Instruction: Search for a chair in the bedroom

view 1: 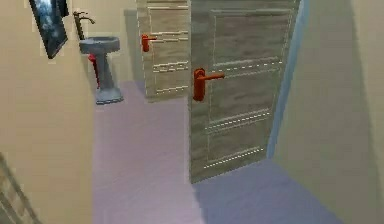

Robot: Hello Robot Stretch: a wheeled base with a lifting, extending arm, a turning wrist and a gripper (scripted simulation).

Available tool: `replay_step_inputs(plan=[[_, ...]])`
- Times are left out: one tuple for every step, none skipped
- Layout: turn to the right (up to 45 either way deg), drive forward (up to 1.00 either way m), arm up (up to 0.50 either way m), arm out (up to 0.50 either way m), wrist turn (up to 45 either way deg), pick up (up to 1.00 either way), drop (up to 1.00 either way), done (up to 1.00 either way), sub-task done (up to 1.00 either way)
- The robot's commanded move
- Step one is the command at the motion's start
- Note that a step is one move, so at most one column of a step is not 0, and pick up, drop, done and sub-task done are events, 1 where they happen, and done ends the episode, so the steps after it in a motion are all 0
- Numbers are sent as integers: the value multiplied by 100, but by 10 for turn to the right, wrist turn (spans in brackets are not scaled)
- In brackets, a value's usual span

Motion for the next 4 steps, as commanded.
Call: replay_step_inputs(plan=[[0, 35, 0, 0, 0, 0, 0, 0, 0], [-180, 0, 0, 0, 0, 0, 0, 0, 0], [0, 100, 0, 0, 0, 0, 0, 0, 0], [-450, 0, 0, 0, 0, 0, 0, 0, 0]])
